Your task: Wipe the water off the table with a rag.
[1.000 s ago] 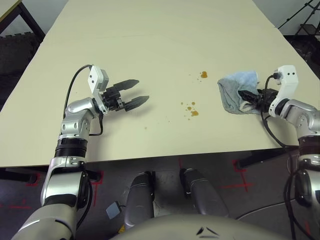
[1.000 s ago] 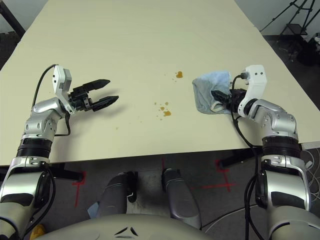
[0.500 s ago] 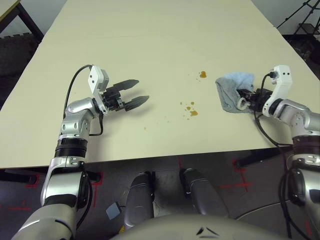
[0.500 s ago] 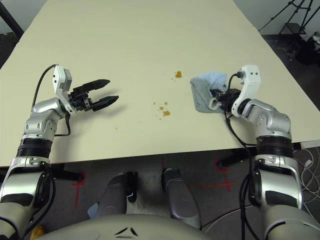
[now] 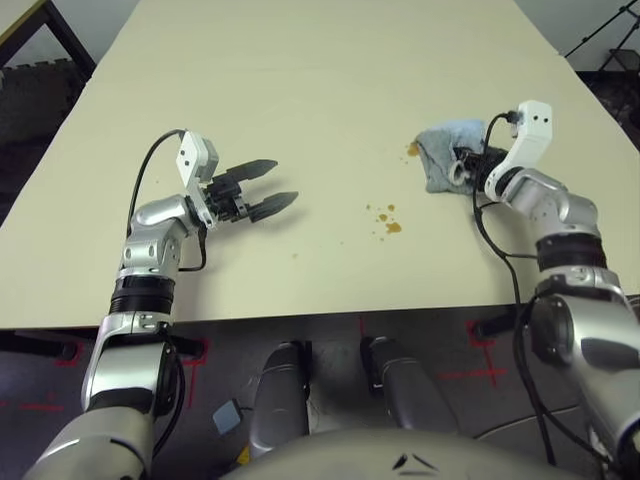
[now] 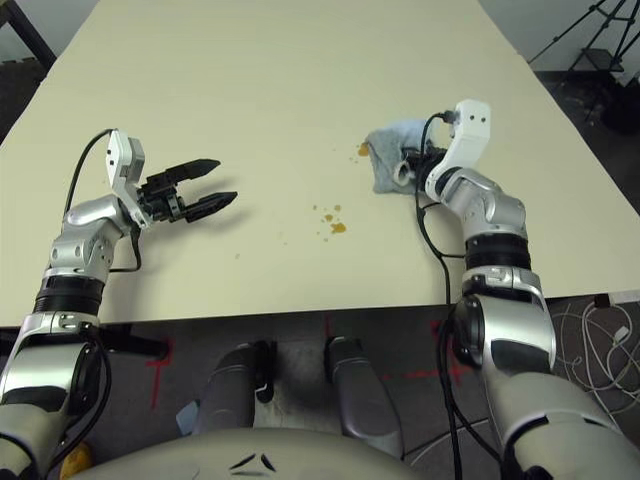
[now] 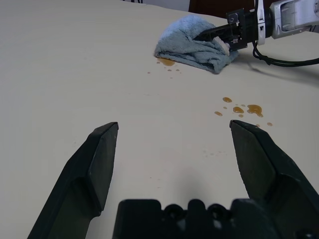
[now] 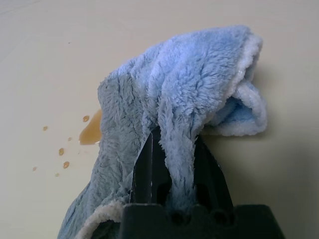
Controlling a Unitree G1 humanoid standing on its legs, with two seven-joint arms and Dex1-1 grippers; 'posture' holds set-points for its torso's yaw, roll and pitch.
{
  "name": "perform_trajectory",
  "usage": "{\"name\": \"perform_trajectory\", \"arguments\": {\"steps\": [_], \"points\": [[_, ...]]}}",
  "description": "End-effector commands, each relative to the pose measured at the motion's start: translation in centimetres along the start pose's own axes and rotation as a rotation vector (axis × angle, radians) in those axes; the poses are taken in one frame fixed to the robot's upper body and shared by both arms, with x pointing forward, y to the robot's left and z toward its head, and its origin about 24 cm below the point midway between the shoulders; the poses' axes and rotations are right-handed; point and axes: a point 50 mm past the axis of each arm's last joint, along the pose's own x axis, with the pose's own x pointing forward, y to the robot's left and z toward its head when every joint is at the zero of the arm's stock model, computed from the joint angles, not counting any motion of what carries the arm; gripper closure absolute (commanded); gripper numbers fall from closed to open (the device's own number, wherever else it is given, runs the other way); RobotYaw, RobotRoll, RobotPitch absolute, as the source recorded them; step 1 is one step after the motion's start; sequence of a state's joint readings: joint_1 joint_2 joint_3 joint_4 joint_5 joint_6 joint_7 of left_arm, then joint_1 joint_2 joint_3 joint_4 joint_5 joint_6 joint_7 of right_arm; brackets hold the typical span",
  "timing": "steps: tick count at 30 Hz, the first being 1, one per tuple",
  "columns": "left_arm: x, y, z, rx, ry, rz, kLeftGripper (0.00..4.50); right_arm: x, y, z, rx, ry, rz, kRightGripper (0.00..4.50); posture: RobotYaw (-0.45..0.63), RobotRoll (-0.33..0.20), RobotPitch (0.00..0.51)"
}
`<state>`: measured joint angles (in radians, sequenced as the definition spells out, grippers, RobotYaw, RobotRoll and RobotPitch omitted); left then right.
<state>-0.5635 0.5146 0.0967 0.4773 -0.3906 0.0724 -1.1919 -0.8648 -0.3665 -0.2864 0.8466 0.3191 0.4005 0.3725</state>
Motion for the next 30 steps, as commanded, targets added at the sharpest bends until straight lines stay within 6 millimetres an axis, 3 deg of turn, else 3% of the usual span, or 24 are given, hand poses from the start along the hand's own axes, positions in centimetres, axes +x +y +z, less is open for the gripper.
{"name": "perform_trajectory", "arguments": {"steps": [1,10,20,26,30], "points": [[-0.4,-0.2,-0.2,0.011,0.02,0.002,0.0,0.7,0.7,-0.7,-0.032,0.017,0.007,4.41,-0.16,0.0,0.16],[-0.7,-0.2,-0.2,0.014,0.032,0.002,0.0,2.8,6.3,-3.8,-0.029,0.09,0.153,4.41,-0.15,0.0,0.159],[-0.6,-0.4,-0.2,0.011,0.032,0.0,0.0,3.6,11.0,-5.4,-0.017,0.128,0.271,4.41,-0.14,0.0,0.162],[-0.5,-0.4,-0.3,0.009,0.028,0.003,0.0,3.6,11.8,-5.8,-0.024,0.132,0.281,4.41,-0.14,0.0,0.16],[-0.4,-0.4,-0.3,0.008,0.025,0.005,0.0,3.7,10.2,-4.7,-0.033,0.094,0.204,4.41,-0.15,0.0,0.16]]}}
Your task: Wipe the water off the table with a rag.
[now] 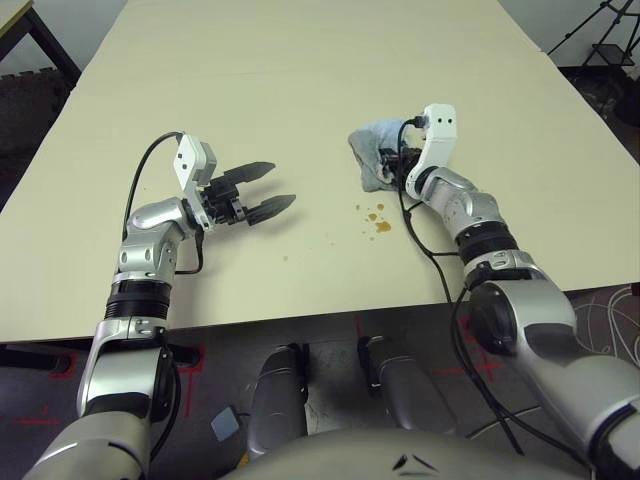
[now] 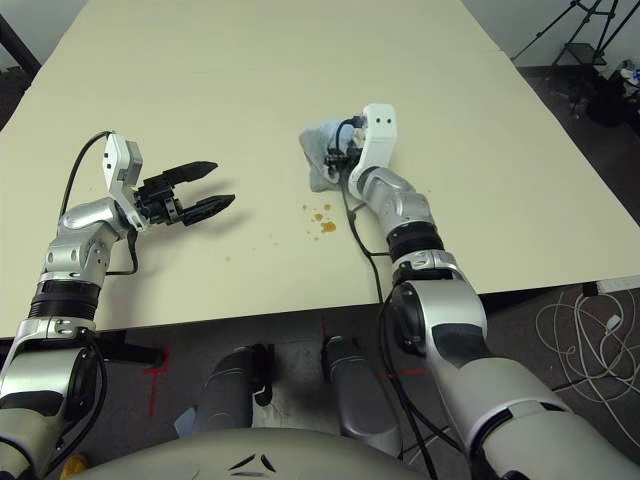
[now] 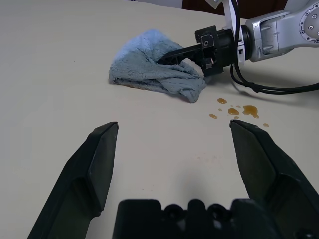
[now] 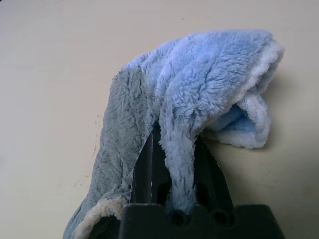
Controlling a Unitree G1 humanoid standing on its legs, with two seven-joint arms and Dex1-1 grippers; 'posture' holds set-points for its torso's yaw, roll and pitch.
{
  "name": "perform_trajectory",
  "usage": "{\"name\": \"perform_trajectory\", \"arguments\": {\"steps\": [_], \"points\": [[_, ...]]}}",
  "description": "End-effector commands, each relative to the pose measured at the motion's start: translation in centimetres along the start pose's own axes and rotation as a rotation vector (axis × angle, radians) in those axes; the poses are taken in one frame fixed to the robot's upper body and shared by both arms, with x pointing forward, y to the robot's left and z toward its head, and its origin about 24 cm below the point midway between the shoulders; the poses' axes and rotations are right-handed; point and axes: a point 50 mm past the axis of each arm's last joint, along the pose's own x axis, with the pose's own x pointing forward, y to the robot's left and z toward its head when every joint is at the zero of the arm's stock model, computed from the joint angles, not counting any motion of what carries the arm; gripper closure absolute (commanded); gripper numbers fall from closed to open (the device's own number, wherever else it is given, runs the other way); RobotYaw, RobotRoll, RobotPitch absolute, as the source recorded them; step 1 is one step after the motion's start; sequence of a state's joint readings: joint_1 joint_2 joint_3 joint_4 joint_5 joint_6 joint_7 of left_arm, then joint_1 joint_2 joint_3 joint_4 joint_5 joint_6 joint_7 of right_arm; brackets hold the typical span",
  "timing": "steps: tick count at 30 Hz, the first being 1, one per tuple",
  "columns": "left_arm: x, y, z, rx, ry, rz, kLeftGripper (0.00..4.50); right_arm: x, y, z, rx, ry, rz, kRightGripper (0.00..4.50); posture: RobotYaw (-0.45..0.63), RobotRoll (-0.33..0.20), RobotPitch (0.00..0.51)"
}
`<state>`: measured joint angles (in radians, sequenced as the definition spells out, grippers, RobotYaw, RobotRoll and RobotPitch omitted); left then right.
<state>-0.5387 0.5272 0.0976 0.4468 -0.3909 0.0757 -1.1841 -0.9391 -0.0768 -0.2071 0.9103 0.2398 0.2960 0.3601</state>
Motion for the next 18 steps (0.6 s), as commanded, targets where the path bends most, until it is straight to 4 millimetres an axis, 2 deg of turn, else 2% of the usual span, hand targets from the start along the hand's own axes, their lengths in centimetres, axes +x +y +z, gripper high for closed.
{"name": "perform_trajectory", "arguments": {"steps": [1,12,18], "points": [[0.0,-0.3,-0.3,-0.002,0.012,-0.003,0.0,-0.3,-1.4,-0.2,-0.007,0.031,-0.073,4.41,-0.15,0.0,0.16],[0.4,-0.1,-0.3,-0.004,0.008,-0.007,0.0,-3.1,-6.6,5.1,-0.042,-0.092,-0.226,4.41,-0.17,0.0,0.159],[0.5,-0.2,-0.4,-0.007,0.006,-0.014,0.0,-5.7,-9.2,8.1,-0.065,-0.155,-0.288,4.41,-0.18,0.0,0.162]]}}
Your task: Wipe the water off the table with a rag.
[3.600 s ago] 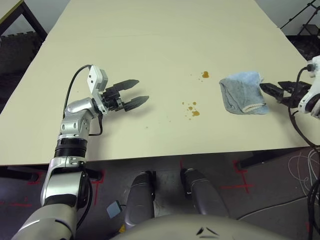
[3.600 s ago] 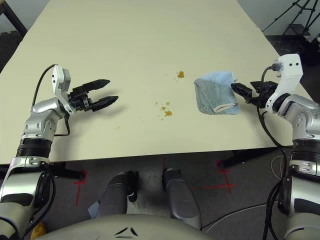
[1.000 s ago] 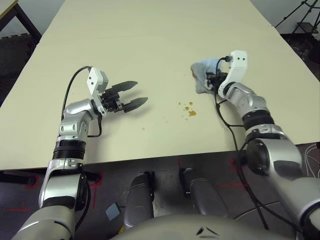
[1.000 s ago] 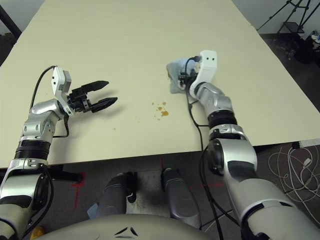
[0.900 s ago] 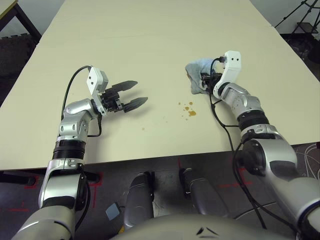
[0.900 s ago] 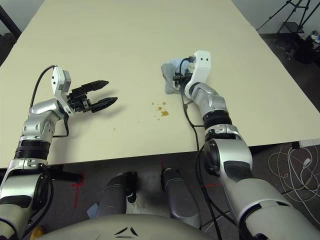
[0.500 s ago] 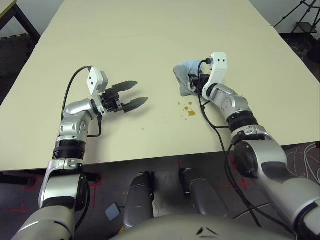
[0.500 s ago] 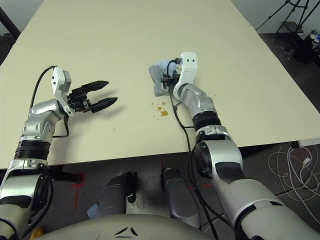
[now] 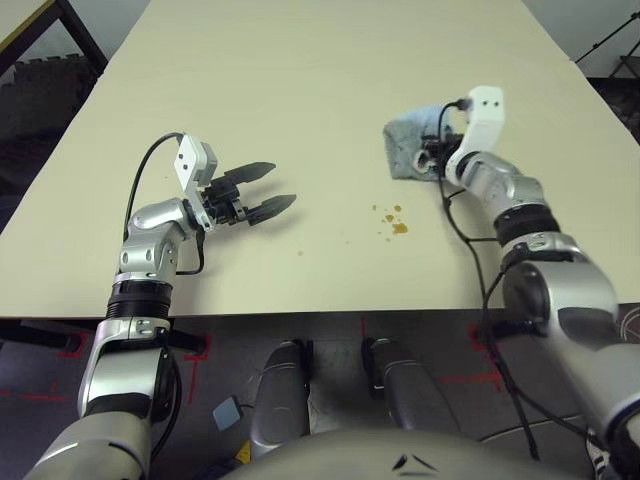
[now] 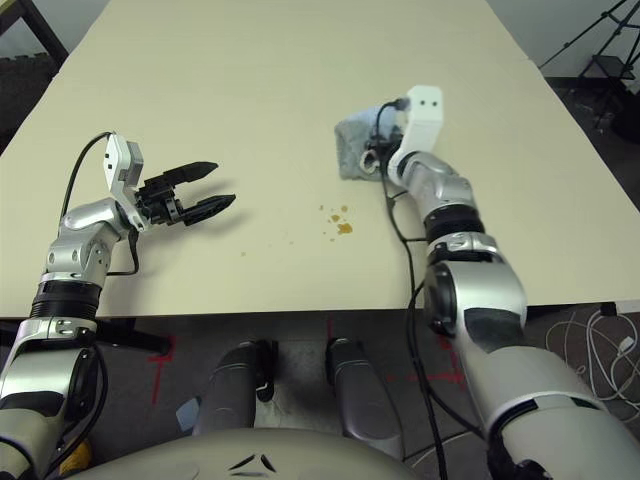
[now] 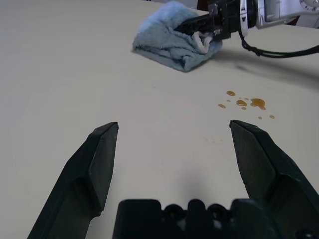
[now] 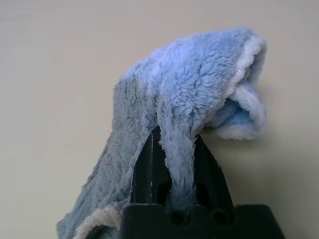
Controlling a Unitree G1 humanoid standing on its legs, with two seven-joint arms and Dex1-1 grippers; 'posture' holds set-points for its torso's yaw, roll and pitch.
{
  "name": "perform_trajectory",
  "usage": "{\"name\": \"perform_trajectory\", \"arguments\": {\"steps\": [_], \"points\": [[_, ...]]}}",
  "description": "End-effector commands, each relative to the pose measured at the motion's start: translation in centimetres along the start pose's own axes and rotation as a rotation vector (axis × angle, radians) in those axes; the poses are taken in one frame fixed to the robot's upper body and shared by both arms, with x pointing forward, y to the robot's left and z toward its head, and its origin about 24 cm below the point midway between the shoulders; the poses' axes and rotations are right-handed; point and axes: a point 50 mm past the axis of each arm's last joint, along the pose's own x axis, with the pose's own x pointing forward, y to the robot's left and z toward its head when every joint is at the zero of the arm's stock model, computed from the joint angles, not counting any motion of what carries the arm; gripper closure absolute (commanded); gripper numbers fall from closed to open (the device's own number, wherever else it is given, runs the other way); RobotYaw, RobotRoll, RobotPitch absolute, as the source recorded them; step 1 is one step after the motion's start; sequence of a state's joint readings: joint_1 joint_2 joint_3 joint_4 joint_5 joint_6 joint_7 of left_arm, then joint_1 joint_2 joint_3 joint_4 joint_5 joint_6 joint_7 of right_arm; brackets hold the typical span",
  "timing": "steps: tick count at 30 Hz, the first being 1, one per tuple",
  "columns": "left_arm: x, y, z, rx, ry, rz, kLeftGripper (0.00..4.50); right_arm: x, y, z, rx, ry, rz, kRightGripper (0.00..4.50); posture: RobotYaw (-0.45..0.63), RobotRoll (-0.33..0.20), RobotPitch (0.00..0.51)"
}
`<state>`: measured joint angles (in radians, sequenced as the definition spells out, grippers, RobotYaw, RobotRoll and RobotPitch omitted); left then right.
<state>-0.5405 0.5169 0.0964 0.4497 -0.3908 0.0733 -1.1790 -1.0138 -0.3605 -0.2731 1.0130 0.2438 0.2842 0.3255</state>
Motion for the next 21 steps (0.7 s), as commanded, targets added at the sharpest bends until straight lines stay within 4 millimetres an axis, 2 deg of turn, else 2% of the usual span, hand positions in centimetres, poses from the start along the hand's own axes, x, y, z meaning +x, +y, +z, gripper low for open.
{"name": "perform_trajectory", "arguments": {"steps": [1,5,11,17,21], "points": [[0.3,-0.1,-0.3,-0.003,0.014,-0.015,0.0,-1.0,-1.5,2.5,-0.002,-0.066,-0.008,4.41,-0.18,0.0,0.163],[0.4,-0.1,-0.4,-0.007,0.014,-0.018,0.0,-2.5,-2.2,3.8,-0.01,-0.052,0.043,4.41,-0.18,0.0,0.166],[0.5,-0.1,-0.6,-0.012,0.015,-0.021,0.0,-6.2,-0.4,4.6,0.06,0.037,0.205,4.41,-0.19,0.0,0.172],[0.7,-0.1,-0.8,-0.018,0.017,-0.026,0.0,-9.8,1.0,4.3,0.151,0.14,0.286,4.41,-0.21,0.0,0.176],[0.8,-0.1,-1.0,-0.021,0.017,-0.03,0.0,-10.9,0.1,2.8,0.189,0.2,0.24,4.41,-0.22,0.0,0.174]]}}
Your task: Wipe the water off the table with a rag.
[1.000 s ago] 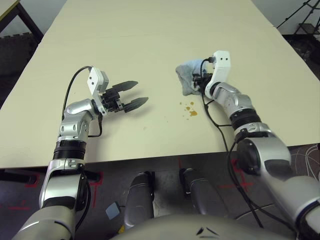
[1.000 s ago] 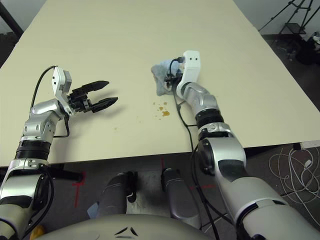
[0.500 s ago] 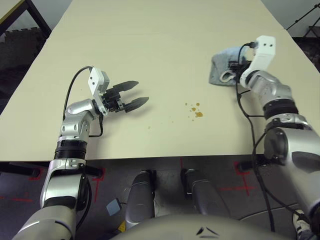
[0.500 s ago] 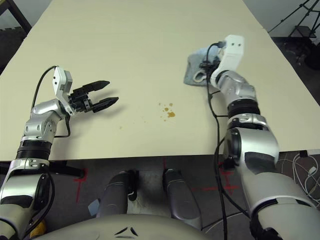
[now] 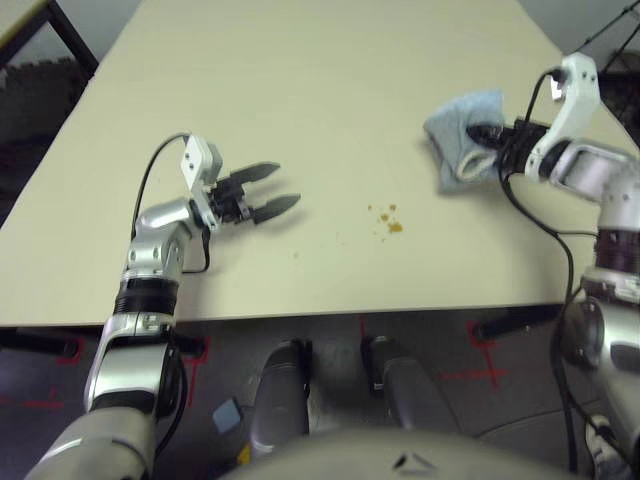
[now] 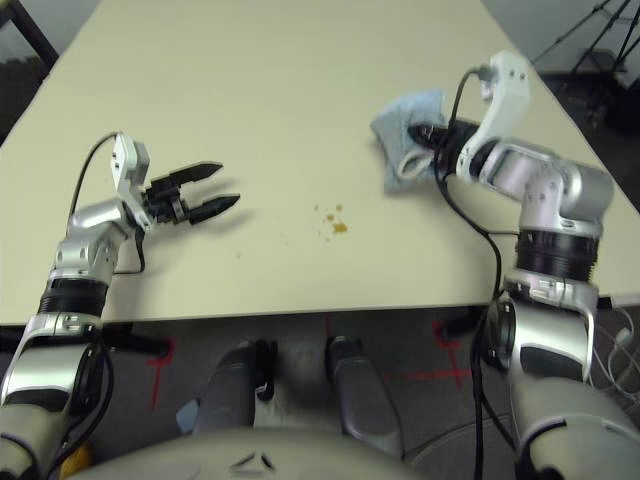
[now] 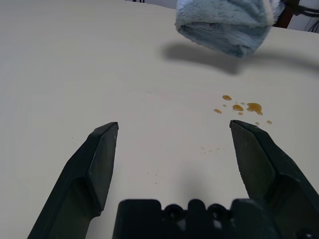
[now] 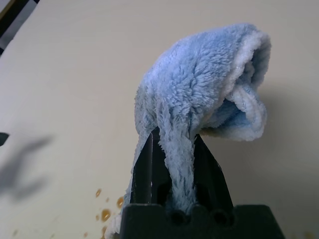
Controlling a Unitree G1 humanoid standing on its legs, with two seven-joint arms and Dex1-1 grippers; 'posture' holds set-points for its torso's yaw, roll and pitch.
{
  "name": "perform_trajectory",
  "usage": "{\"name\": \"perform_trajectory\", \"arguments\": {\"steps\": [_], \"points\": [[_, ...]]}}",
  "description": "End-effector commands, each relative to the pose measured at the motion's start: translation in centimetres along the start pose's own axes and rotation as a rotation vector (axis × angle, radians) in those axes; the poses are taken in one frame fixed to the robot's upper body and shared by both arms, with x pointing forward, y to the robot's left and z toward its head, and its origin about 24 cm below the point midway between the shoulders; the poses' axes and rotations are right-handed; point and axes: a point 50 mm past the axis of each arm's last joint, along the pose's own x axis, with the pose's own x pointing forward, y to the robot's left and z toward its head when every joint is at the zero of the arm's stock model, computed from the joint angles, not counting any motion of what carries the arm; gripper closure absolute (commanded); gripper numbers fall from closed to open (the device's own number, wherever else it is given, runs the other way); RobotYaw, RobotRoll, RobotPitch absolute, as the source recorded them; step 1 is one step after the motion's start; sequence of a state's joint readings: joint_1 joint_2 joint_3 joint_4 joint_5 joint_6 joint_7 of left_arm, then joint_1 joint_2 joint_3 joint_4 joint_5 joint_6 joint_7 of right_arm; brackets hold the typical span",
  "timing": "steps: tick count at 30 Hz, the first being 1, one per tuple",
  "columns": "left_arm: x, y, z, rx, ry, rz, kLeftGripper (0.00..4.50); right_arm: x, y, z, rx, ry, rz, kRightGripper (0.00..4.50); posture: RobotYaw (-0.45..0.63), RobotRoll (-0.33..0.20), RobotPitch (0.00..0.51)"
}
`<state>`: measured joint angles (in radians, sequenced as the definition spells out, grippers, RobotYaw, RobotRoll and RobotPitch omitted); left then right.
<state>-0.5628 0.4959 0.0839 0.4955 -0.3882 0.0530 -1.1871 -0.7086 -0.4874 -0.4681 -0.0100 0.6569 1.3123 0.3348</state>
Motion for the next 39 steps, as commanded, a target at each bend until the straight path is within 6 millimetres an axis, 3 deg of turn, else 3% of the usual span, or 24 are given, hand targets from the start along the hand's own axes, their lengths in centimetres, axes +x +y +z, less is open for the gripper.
{"name": "perform_trajectory", "arguments": {"steps": [1,8,15,39], "points": [[0.1,-0.1,-0.6,-0.007,0.027,-0.016,0.0,-0.8,-1.0,-1.7,0.05,0.045,-0.047,4.41,-0.22,0.0,0.173],[0.4,0.1,-0.5,-0.003,0.024,-0.021,0.0,-0.3,-2.0,-6.7,0.089,0.158,-0.089,4.41,-0.22,0.0,0.165],[0.5,0.3,-0.3,0.005,0.024,-0.023,0.0,1.0,-1.3,-9.2,0.109,0.164,-0.086,4.41,-0.22,0.0,0.16],[0.2,0.8,0.0,0.02,0.032,-0.022,0.0,7.4,7.5,-13.8,0.189,0.322,0.216,4.41,-0.21,0.0,0.152]]}}
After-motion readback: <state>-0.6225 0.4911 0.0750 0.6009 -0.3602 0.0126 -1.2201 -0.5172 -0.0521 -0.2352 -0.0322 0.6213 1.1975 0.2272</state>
